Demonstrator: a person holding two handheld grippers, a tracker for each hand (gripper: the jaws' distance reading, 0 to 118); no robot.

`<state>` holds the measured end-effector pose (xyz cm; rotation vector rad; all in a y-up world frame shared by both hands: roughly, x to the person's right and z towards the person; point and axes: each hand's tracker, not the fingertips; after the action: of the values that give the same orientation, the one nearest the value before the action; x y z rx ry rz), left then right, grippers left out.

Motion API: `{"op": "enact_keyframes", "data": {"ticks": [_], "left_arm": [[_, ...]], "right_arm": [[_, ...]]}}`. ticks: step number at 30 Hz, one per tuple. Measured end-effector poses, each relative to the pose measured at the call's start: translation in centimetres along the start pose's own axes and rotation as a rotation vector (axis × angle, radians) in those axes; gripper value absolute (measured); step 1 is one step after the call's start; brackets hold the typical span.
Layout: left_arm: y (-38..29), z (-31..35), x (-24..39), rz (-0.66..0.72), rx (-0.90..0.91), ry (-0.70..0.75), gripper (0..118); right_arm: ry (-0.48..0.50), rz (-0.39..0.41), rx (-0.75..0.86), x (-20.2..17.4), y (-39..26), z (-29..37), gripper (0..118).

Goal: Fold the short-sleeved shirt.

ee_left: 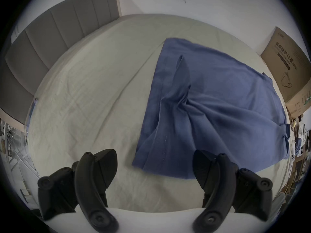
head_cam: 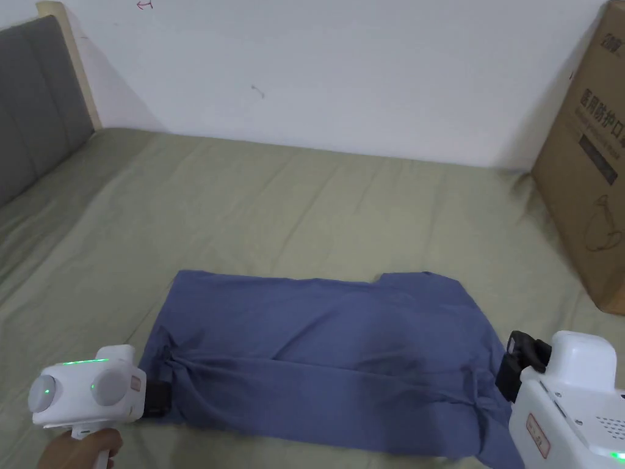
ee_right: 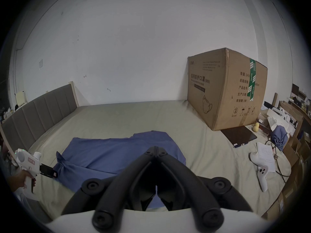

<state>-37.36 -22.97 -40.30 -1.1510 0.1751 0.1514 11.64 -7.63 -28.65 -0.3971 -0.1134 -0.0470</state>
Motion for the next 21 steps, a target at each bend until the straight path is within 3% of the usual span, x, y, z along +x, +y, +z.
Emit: {"op": "enact_keyframes", "data": {"ticks": [1, 4, 5, 6, 7, 9, 10, 14, 15, 20, 21], "left_arm": [[-0.2, -0.3, 0.0, 0.005, -0.01, 0.001, 60], [-1.0, 0.2, 0.4, 0.007, 0.04, -0.011, 56], [-1.1, 0.4, 0.6, -0.005, 0.055, -0.019, 46], [-1.0, 0.5, 0.6, -0.015, 0.062, -0.026, 20], [-0.9, 0.6, 0.6, -0.005, 0.066, -0.046, 7], [-0.8, 1.0, 0.1, 0.031, 0.07, -0.071, 6], [-0.8, 1.4, 0.0, 0.045, 0.093, -0.087, 5], [-0.3, 3.7, -0.6, 0.083, 0.149, -0.149, 5], [-0.2, 4.1, -0.5, 0.074, 0.16, -0.146, 5], [-0.1, 6.2, 0.6, 0.014, 0.182, -0.133, 5], [-0.1, 6.2, 0.7, 0.01, 0.181, -0.131, 5]], "right_arm": [[-0.003, 0.001, -0.008, 0.1, -0.2, -0.1, 0], [-0.008, 0.005, -0.032, 0.6, -0.6, -0.5, 0], [-0.011, 0.008, -0.043, 0.8, -0.8, -0.7, 0], [-0.015, 0.006, -0.056, 1.0, -1.0, -1.0, 0], [-0.014, -0.001, -0.07, 1.4, -1.2, -1.4, 0], [-0.023, -0.027, -0.15, 2.4, -2.1, -3.3, 2], [-0.029, -0.036, -0.198, 2.9, -2.6, -4.3, 14], [-0.042, -0.054, -0.398, 4.8, -5.9, -8.9, 93], [-0.061, -0.055, -0.456, 5.2, -6.9, -10.0, 103], [-0.104, -0.07, -0.586, 6.5, -11.0, -13.1, 101], [-0.1, -0.066, -0.592, 6.7, -11.7, -13.2, 94]]}}
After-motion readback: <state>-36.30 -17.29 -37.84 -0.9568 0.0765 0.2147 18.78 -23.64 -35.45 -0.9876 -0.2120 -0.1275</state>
